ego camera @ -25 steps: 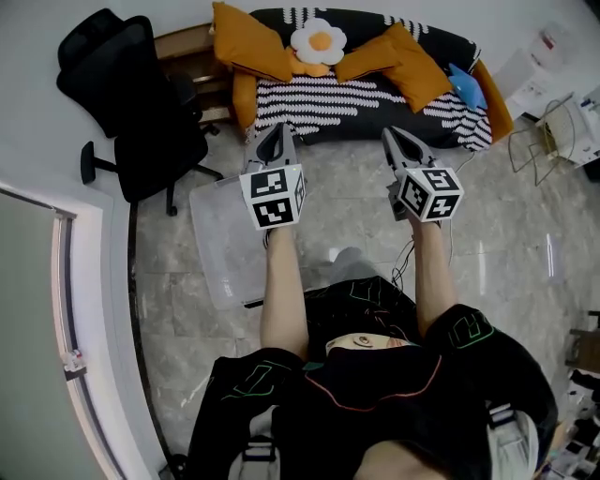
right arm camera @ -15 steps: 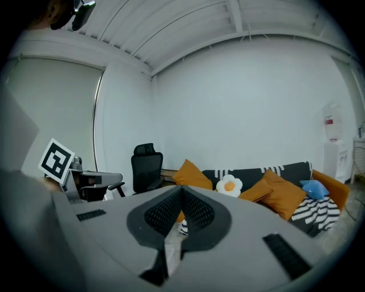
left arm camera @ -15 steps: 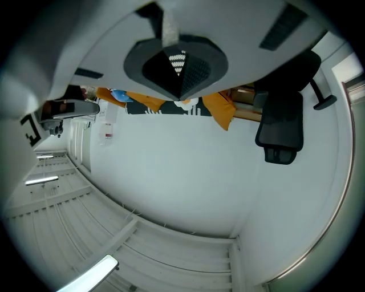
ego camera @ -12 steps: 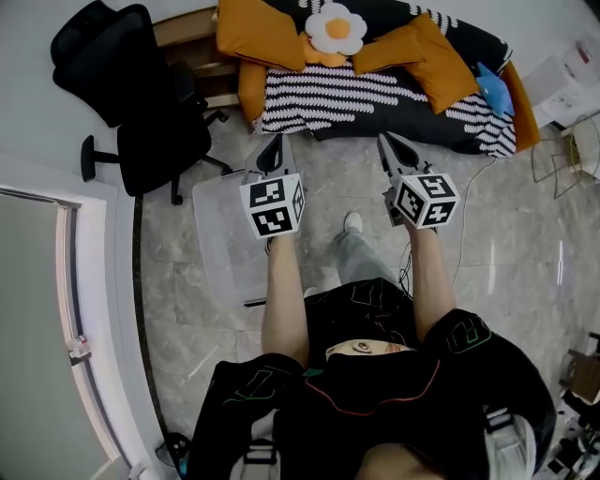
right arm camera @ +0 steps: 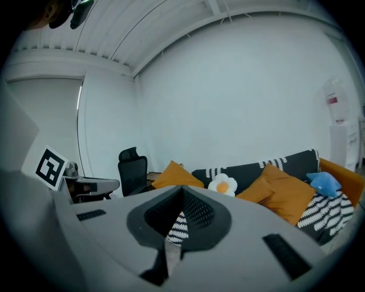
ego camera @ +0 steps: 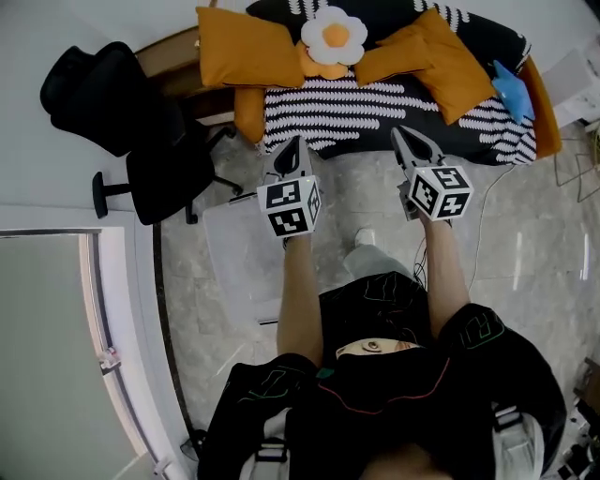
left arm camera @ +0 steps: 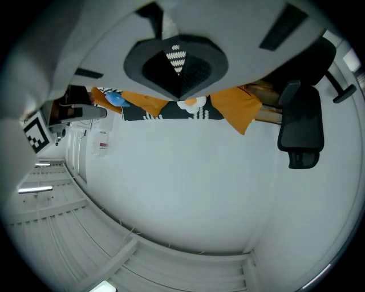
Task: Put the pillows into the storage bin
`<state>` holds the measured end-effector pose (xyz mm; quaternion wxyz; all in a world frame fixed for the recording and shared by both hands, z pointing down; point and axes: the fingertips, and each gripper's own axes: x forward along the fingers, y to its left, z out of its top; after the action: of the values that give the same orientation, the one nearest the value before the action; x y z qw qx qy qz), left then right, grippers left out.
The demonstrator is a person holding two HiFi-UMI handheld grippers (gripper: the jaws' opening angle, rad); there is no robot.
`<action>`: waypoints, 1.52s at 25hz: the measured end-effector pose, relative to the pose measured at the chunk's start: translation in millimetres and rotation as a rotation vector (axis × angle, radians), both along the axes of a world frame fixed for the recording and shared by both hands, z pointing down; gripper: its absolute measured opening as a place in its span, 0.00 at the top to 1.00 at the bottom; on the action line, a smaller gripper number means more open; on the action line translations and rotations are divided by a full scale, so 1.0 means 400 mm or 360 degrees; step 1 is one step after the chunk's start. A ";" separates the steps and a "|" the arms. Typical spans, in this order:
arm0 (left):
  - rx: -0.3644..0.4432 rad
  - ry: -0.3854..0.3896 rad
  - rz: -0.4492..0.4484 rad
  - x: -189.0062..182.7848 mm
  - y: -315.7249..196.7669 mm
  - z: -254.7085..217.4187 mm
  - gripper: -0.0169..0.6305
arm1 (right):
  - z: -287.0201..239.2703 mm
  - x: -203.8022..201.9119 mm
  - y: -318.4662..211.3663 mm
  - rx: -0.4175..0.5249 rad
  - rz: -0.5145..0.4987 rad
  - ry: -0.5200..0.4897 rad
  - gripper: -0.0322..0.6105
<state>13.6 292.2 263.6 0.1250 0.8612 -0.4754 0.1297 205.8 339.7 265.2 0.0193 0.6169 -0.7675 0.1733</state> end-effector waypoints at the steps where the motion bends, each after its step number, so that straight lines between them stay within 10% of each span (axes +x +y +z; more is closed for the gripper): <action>1: 0.0006 -0.0002 0.0002 0.027 -0.018 -0.007 0.98 | -0.005 0.031 -0.019 0.0001 0.0007 -0.0004 0.95; 7: 0.0072 -0.0019 0.0017 0.130 -0.100 -0.045 0.98 | -0.035 0.162 -0.123 0.0047 0.0037 -0.0047 0.95; 19: 0.0028 0.0038 -0.0355 -0.072 -0.271 -0.030 0.98 | -0.016 0.002 -0.326 0.0020 -0.0321 -0.0012 0.95; 28: -0.0091 0.0064 -0.0356 -0.084 -0.505 0.071 0.98 | 0.060 0.067 -0.528 -0.0091 -0.0197 -0.0006 0.95; 38: -0.0299 0.0012 -0.0410 -0.268 -0.771 0.191 0.98 | 0.196 -0.184 -0.831 -0.0294 -0.0369 -0.0068 0.95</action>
<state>-93.7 -16.1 339.9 0.2224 0.7780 -0.5672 0.1534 132.0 7.2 343.4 0.0795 0.5159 -0.8146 0.2529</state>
